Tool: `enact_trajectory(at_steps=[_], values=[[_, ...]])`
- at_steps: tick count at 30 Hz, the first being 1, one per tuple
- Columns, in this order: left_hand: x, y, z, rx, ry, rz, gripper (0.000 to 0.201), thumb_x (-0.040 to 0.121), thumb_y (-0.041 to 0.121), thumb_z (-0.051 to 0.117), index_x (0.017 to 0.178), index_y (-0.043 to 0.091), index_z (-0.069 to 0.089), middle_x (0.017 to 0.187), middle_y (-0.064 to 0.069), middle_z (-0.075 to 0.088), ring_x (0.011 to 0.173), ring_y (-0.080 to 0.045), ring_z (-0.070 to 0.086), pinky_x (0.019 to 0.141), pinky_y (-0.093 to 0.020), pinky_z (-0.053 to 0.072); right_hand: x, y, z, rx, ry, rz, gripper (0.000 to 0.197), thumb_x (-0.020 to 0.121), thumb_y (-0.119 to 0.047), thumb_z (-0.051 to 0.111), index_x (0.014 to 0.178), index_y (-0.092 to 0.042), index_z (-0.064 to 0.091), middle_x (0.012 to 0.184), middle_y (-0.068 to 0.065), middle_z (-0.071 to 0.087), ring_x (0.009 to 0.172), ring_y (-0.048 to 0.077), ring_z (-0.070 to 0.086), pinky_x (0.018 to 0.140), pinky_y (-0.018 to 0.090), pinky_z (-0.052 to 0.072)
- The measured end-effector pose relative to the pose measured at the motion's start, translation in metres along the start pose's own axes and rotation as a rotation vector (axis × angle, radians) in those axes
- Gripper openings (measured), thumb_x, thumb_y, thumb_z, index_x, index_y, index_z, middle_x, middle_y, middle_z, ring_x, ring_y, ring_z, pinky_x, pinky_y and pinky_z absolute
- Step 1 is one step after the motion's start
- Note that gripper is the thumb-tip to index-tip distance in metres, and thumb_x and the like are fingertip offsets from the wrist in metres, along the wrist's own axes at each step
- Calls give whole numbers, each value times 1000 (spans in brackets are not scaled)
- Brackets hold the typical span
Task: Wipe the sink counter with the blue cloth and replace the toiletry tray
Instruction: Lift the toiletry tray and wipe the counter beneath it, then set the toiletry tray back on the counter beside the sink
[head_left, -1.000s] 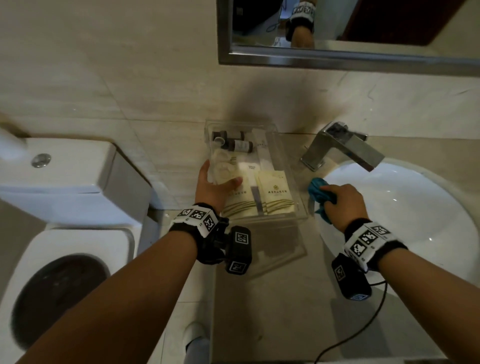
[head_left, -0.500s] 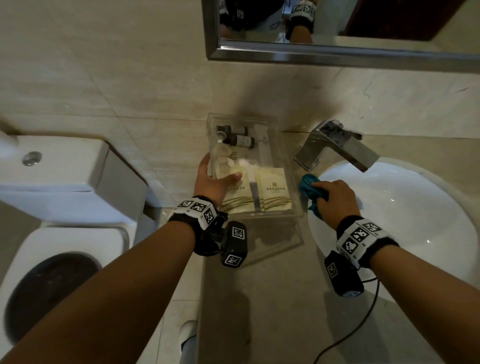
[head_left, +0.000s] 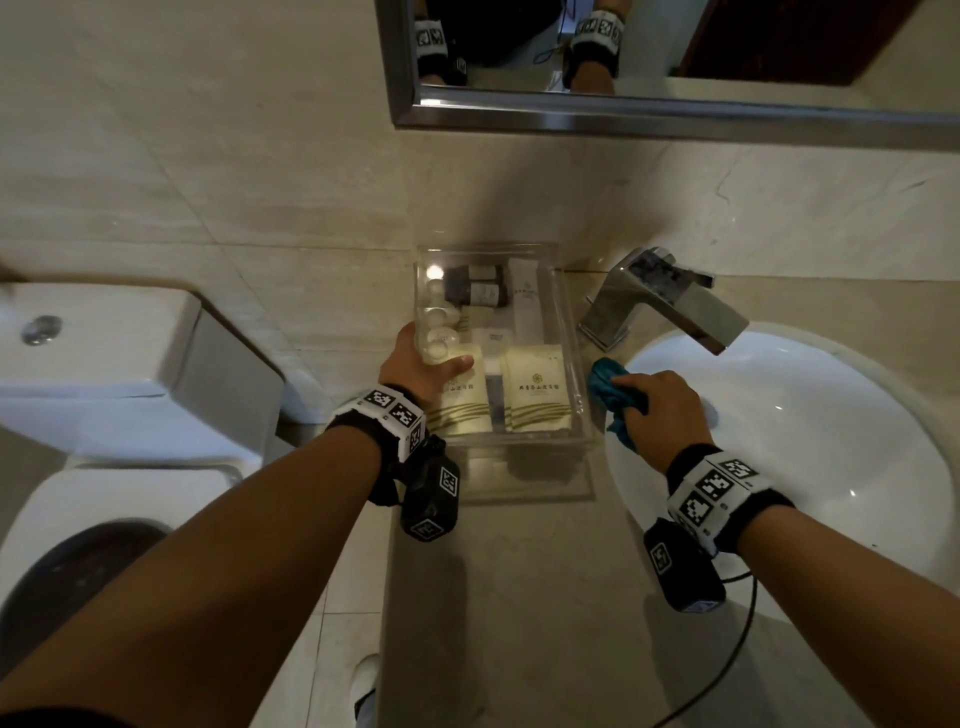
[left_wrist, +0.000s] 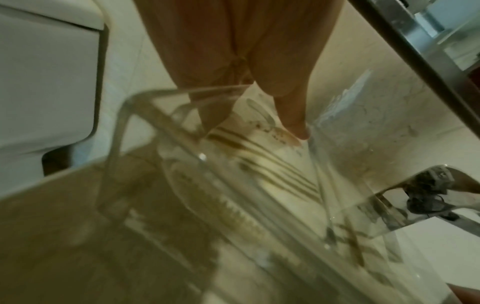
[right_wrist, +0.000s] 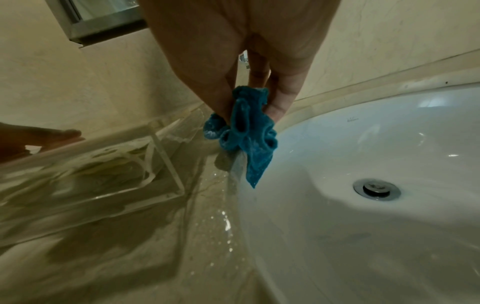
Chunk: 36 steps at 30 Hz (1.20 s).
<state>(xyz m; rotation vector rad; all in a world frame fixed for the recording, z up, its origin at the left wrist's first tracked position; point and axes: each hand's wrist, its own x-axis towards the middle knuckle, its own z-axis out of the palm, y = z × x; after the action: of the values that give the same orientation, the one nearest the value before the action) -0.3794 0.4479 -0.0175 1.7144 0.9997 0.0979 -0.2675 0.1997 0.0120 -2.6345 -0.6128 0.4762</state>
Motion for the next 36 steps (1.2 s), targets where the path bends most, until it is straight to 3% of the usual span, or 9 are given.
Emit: enact_trajectory(at_steps=[4, 8, 14, 19, 23, 27, 29, 34, 36], values=[[5, 11, -1, 138, 9, -5, 78, 74, 41, 77, 138, 18, 38, 133, -8, 54, 121, -29, 52, 100, -36, 44, -3, 0, -2, 17, -9, -3, 38, 86, -5, 53, 123, -14, 57, 120, 15, 52, 112, 29, 49, 98, 29, 34], [3, 14, 0, 195, 11, -18, 81, 75, 44, 75, 140, 14, 36, 138, -10, 50, 124, -29, 49, 99, -35, 43, -11, 2, -4, 7, -21, -19, 30, 84, -9, 56, 112, -16, 59, 113, 12, 52, 103, 26, 51, 86, 26, 34], [-10, 13, -2, 170, -1, -2, 73, 79, 33, 74, 138, 13, 39, 136, -9, 51, 125, -29, 49, 98, -33, 41, -30, 2, -8, 15, -75, -54, 23, 81, -7, 59, 102, -16, 54, 106, 8, 46, 89, 21, 48, 77, 26, 37], [-30, 5, -10, 154, -27, 11, 77, 78, 25, 75, 142, 15, 33, 137, -9, 51, 124, -27, 49, 101, -33, 42, -59, -1, -6, -9, -225, -212, 27, 75, -10, 63, 92, -23, 47, 95, 1, 42, 82, 19, 46, 69, 21, 34], [-43, -1, -16, 157, -59, 4, 81, 80, 19, 74, 146, 16, 28, 135, -11, 52, 122, -28, 51, 95, -29, 42, -80, -8, 0, -24, -330, -291, 26, 76, -11, 61, 91, -26, 47, 95, -3, 44, 82, 15, 45, 73, 22, 34], [-52, -4, -22, 167, -91, -12, 84, 79, 19, 75, 147, 17, 26, 138, -14, 49, 124, -28, 49, 100, -33, 41, -95, -23, 10, -73, -543, -407, 26, 76, -11, 57, 92, -28, 47, 101, -6, 45, 88, 14, 46, 78, 27, 42], [-55, -5, -25, 158, -100, -20, 83, 80, 18, 74, 147, 17, 26, 139, -13, 48, 125, -28, 48, 100, -32, 41, -100, -30, 16, -123, -604, -442, 28, 78, -11, 56, 102, -25, 54, 108, -7, 47, 94, 12, 46, 83, 25, 41], [-59, -4, -29, 135, -116, -32, 79, 81, 17, 73, 146, 19, 28, 139, -12, 48, 123, -27, 50, 98, -32, 43, -97, -41, 14, -109, -637, -477, 38, 85, -17, 57, 122, -25, 54, 125, -3, 51, 112, 14, 49, 97, 27, 41], [-58, 0, -30, 129, -126, -39, 79, 82, 17, 72, 146, 19, 28, 139, -13, 47, 123, -28, 50, 101, -36, 44, -88, -43, 4, -73, -554, -449, 36, 87, -20, 58, 123, -25, 54, 126, -4, 52, 110, 10, 50, 97, 27, 40]])
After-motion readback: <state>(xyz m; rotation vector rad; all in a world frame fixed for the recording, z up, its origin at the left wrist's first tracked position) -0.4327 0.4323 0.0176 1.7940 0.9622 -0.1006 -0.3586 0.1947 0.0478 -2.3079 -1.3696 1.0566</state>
